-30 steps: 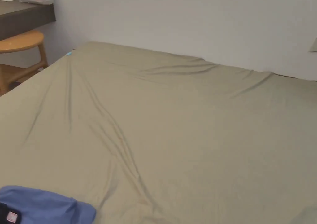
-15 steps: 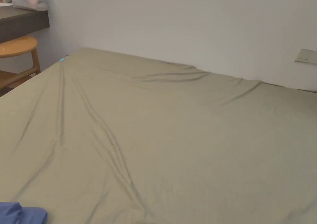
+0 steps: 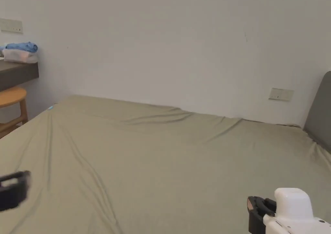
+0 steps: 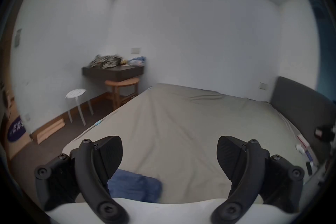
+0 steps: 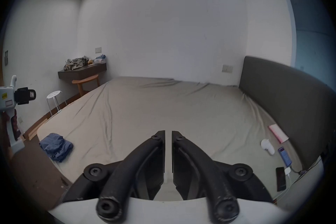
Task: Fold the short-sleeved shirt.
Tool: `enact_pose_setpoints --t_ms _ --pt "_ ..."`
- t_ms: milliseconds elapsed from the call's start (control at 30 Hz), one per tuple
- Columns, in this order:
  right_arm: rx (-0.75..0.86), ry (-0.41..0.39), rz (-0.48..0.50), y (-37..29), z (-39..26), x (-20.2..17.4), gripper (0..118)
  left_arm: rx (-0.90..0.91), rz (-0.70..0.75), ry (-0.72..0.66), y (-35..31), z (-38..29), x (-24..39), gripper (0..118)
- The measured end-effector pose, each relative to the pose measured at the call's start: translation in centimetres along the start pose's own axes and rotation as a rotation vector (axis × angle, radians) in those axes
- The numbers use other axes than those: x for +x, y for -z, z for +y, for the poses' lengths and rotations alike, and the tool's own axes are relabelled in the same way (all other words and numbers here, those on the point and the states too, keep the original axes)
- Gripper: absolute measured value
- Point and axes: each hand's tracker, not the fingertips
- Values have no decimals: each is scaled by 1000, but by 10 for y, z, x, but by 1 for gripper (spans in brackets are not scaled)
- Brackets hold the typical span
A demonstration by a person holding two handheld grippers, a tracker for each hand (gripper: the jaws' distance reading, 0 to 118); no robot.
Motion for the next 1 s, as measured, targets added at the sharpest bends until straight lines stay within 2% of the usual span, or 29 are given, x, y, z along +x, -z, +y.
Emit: enact_pose_setpoints --t_ms 133,167,200,233,267,300,333,467,600,667,833,933,1000 --pt "29 15 18 -18 7 -1 6 62 -67 37 -26 -11 86 107" --pt "40 26 18 -21 7 0 9 79 -106 45 -31 -13 104 107" --pt "50 31 13 -24 6 1 16 84 -143 64 -33 -15 118 107" --pt "58 30 1 -26 6 2 33 87 -160 77 -35 -17 130 107" --pt "67 25 -26 -28 6 2 69 82 -168 89 -36 -17 143 107" --pt "68 29 -46 -27 5 4 91 67 -173 101 -37 -17 153 109" --pt "58 34 -59 -27 5 5 99 58 -178 107 -37 -17 161 110" --pt "66 50 -70 -36 3 11 99 2 -243 111 -31 -17 179 110" --pt "62 50 -104 -35 1 16 99 -26 -332 26 -32 -10 182 114" --pt "54 47 -109 -36 1 18 99 -64 -292 0 -27 -8 186 115" --pt "51 61 -89 -40 2 21 99 -94 -119 139 -23 -10 206 117" --pt "46 68 -81 -42 3 22 99 -74 -104 156 -26 -14 216 117" --pt "40 71 -74 -39 0 24 99 -76 -144 149 -29 -14 216 117"
